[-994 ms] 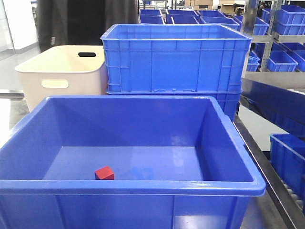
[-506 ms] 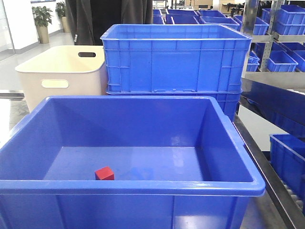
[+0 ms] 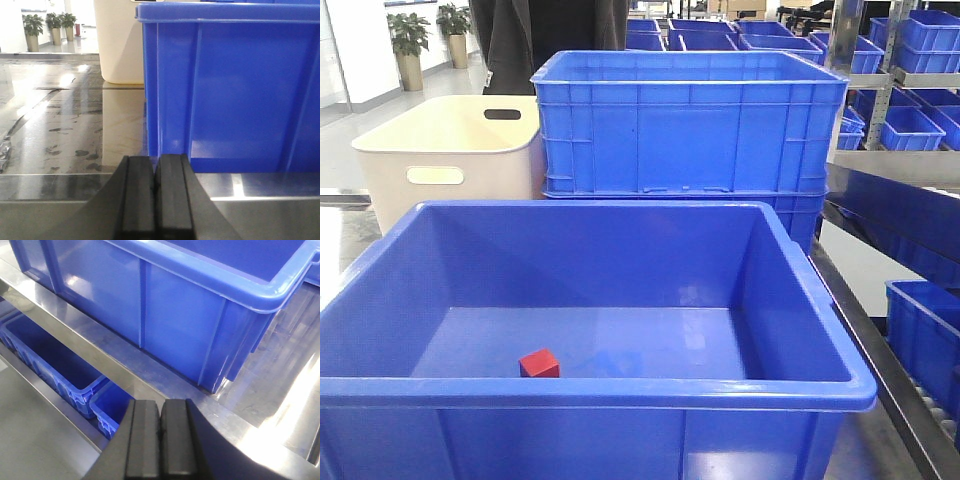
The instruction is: Pick red and yellow blocks into blue bin
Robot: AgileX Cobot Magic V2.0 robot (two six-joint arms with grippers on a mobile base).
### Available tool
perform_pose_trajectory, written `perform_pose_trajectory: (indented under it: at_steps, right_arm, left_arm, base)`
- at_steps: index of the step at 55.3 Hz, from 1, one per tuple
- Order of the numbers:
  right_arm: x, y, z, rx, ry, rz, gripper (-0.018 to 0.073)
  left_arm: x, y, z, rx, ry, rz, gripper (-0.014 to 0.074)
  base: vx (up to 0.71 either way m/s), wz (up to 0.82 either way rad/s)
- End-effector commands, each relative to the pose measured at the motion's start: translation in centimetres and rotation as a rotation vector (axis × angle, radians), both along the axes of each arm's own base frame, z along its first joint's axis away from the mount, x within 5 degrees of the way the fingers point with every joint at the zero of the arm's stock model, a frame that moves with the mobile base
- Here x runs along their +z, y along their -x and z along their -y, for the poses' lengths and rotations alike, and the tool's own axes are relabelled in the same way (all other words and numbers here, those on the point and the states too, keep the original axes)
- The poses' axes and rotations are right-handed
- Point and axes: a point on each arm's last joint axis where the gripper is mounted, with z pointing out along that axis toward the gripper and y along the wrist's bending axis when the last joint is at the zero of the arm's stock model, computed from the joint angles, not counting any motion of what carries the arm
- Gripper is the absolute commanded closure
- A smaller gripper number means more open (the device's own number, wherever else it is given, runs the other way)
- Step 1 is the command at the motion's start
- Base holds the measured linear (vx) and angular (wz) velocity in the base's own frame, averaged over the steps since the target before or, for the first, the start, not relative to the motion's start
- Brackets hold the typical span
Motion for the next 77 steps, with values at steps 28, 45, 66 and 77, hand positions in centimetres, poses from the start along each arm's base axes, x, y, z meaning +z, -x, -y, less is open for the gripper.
perform_pose_trajectory:
  at_steps: [28,45,66,77]
  right_arm:
    - [1.3,-0.3,-0.1,-0.011,-0.044,0.076,0.0569]
    - [1.3,-0.3,-0.1,-0.011,-0.044,0.076,0.0569]
    - [1.3,-0.3,-0.1,-0.011,-0.044,0.076,0.0569]
    - [1.3,0.5,1.0,-0.09,-0.016,0.161,0.057]
  left_arm:
    - [2.1,0.4,-0.1,0.013,0.044,0.197,0.0597]
    - [2.1,0.3,-0.1,0.013,0.044,0.195,0.0597]
    - [2.1,0.3,-0.1,0.013,0.044,0.195,0.0597]
    - [2.1,0.3,-0.1,0.013,0.044,0.195,0.0597]
  base:
    - [0.0,0.0]
    - [0.0,0.0]
    - [0.0,0.0]
    - [0.0,0.0]
